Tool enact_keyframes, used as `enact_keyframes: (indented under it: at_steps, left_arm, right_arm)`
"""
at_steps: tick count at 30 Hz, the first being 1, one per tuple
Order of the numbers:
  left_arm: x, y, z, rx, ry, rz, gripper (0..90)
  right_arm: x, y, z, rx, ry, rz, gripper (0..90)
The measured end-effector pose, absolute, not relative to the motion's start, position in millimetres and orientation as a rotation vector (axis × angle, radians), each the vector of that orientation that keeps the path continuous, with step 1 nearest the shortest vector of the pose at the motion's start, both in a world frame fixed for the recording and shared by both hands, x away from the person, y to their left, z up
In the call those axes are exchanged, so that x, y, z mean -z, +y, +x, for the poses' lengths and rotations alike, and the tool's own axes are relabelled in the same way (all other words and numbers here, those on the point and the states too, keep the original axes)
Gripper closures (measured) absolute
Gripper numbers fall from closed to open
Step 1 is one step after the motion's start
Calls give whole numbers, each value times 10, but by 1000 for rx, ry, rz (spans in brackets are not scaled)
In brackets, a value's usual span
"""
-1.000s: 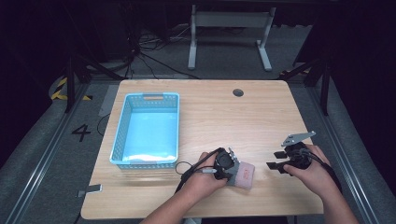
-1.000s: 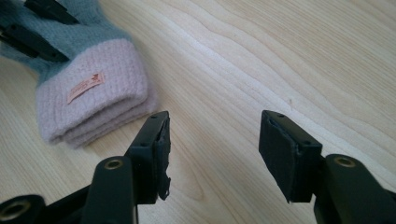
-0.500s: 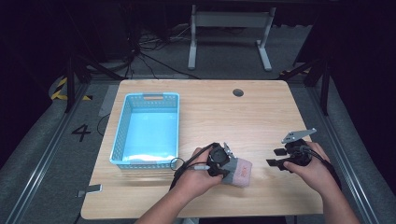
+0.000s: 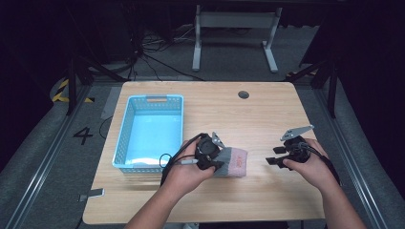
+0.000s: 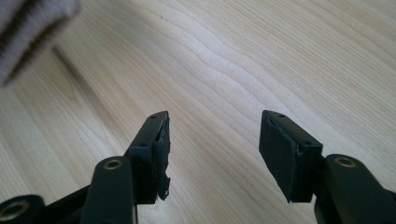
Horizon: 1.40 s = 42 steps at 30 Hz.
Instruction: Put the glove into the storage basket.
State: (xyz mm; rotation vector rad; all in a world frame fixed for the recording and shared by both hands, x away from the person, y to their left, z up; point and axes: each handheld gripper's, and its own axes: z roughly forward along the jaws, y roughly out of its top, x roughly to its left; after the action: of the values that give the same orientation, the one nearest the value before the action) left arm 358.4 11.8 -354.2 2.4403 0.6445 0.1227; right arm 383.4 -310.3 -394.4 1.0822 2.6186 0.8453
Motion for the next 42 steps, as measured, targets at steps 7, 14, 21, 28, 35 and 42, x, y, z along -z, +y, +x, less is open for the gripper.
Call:
enact_keyframes:
  at_steps: [7,14,21,28,35,42]
  left_arm:
    - [3439,313,3605,-136,667,2414,702]
    - [3321,511,3654,-161,694,2389,701]
    - [3212,702,3736,-215,738,2364,700]
    - [3071,966,3814,-272,787,2344,699]
    - [3001,1232,3897,-289,839,2331,699]
    - [2991,1496,4085,-309,897,2335,698]
  right_arm:
    - [3997,-3070,3888,-837,2636,1080,465]
    - [4055,-3098,3880,-822,2643,1090,467]
    - [4068,-3154,3855,-810,2624,1121,459]
    - [4091,-3154,3870,-806,2629,1126,458]
    - [4113,-3127,3891,-801,2643,1121,457]
    - [4120,-3135,3879,-810,2629,1127,445]
